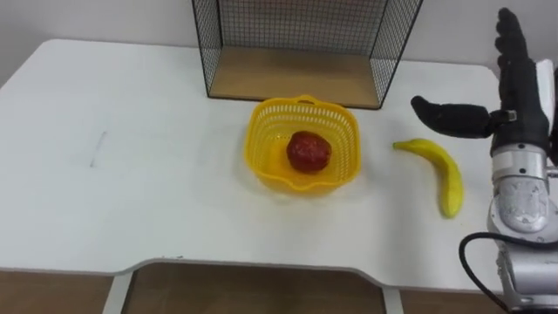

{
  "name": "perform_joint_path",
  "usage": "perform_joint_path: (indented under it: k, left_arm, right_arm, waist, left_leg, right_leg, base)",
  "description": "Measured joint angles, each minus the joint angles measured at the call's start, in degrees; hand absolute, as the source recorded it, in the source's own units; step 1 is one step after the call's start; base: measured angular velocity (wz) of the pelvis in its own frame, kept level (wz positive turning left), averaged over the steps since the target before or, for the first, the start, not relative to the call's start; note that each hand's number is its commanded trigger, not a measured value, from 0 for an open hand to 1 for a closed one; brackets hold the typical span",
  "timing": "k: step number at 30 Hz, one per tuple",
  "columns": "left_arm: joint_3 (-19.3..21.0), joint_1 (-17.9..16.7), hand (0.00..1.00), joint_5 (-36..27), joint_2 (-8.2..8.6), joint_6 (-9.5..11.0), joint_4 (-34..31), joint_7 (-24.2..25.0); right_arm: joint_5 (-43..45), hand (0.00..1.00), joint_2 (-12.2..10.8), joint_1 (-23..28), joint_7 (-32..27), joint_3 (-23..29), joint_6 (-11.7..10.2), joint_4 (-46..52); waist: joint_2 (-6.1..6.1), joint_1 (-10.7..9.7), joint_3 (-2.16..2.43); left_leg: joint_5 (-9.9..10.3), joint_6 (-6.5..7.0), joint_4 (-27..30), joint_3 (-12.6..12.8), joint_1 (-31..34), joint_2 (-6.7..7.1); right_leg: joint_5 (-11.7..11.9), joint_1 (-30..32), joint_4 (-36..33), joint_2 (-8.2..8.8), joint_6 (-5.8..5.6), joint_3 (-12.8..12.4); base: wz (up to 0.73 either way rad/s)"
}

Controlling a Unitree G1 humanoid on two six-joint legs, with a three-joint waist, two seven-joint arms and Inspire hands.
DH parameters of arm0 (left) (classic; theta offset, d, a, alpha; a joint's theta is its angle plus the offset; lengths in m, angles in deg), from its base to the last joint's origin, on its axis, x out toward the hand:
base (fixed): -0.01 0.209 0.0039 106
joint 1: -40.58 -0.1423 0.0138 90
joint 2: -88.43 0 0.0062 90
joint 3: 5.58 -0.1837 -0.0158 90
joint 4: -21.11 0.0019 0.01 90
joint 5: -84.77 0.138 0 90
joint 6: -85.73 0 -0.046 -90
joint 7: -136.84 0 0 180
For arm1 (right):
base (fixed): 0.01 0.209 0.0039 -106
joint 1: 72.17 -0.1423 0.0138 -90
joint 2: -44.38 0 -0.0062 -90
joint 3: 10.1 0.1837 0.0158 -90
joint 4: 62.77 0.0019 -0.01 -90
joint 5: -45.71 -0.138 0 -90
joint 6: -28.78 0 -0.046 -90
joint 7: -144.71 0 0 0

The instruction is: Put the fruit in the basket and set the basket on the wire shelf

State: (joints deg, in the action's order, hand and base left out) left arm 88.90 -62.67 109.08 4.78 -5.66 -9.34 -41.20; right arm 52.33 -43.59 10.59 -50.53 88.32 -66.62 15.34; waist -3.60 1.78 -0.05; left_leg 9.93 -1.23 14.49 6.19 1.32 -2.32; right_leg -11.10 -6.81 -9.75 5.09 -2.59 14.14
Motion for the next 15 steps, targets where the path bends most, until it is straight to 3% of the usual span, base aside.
perform_joint_path:
  k: [7,15]
  left_arm:
    - [0.3,-1.6,0.0,0.0,0.01,-1.3,-2.5,0.0]
    - [2.3,-2.0,0.0,0.0,0.05,-2.4,-2.9,0.0]
  right_arm:
    - [0.1,0.0,0.0,0.0,-2.4,0.8,1.6,-6.0]
    - [0.1,0.0,0.4,0.0,-2.4,2.0,2.3,-9.0]
  waist:
    - [-0.03,-0.1,0.0]
    - [-0.63,0.0,0.34]
  left_leg:
    - [0.0,-0.02,0.0,-0.1,0.0,-0.01]
    - [0.0,-0.03,0.0,-0.1,-0.2,0.0]
  right_leg:
    - [0.0,0.2,-0.1,0.0,0.0,-0.1]
    - [0.0,-0.1,0.0,-0.01,0.0,-0.1]
  base:
    - [0.0]
    - [0.0]
